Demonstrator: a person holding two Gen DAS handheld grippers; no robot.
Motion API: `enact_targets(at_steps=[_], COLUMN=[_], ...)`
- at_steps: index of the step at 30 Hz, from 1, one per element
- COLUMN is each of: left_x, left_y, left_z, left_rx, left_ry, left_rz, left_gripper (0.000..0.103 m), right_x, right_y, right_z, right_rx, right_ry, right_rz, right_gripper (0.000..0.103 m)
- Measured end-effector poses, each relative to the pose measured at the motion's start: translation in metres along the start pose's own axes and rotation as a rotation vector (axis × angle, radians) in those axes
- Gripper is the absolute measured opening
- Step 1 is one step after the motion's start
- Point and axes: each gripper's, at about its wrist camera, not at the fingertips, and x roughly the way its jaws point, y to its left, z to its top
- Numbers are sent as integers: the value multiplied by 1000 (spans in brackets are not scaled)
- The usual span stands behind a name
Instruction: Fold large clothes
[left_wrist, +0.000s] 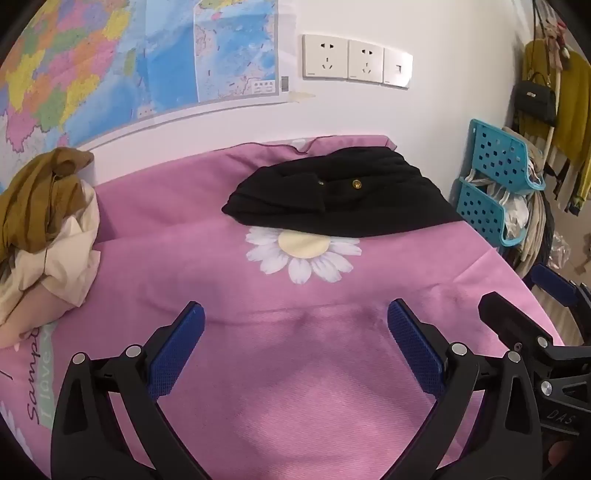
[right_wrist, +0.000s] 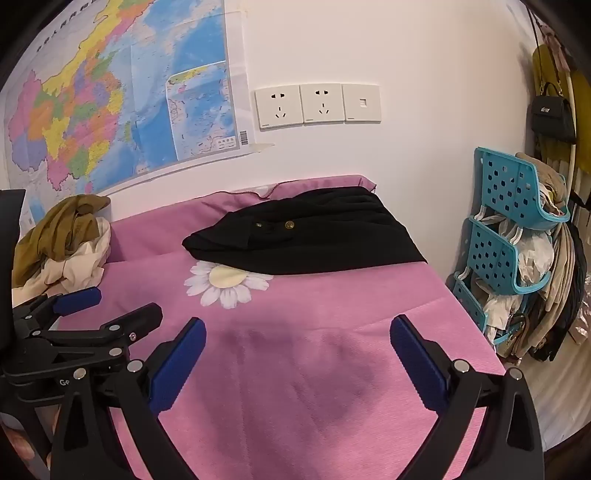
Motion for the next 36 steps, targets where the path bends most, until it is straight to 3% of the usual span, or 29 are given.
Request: enact_targets(at_steps=[36], left_x=[-1], left_y=[10], left_z=[1], left_rx=[-48], left_ry=[0], left_rz=[13], left_gripper=[98], right_x=[2], right_y=[9], right_z=[7], right_rx=[-42], right_ry=[-2], right_rz=[-15], right_gripper=[97])
